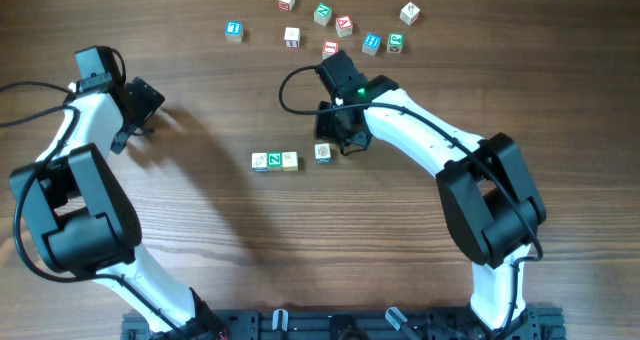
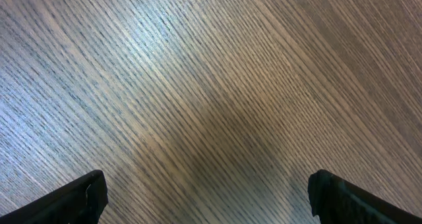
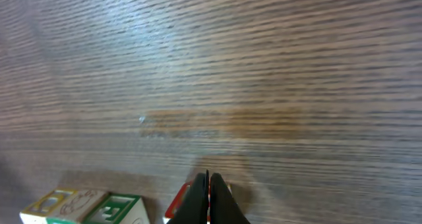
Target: Form a horizontal line
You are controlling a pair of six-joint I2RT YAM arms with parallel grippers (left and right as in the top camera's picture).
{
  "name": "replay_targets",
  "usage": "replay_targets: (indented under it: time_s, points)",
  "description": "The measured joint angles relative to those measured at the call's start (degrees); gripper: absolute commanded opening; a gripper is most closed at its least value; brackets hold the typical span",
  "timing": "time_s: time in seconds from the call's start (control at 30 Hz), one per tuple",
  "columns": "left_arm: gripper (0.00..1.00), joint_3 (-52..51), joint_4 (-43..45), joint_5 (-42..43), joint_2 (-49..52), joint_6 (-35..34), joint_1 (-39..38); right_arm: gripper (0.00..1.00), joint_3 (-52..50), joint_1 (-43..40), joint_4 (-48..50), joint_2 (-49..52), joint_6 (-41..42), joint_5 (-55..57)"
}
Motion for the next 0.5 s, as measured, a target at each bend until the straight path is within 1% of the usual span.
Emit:
replay_targets:
  time_s: [0.13, 0.2, 0.37, 0.5]
  points:
    - [1.00, 0.00, -0.02, 0.00, 0.00, 0.00, 0.00, 0.05, 0.00, -0.20, -3.50, 0.00, 0.39, -1.09]
    - [1.00, 0.00, -0.02, 0.00, 0.00, 0.00, 0.00, 0.05, 0.00, -0.20, -4.85, 0.00, 0.59, -3.63]
    - [1.00, 0.00, -0.02, 0.00, 0.00, 0.00, 0.00, 0.05, 0.00, -0.20, -4.94, 0.00, 1.22, -8.63]
    - [1.00, 0.00, -0.02, 0.00, 0.00, 0.00, 0.00, 0.05, 0.00, -0.20, -5.60, 0.00, 1.22, -7.58]
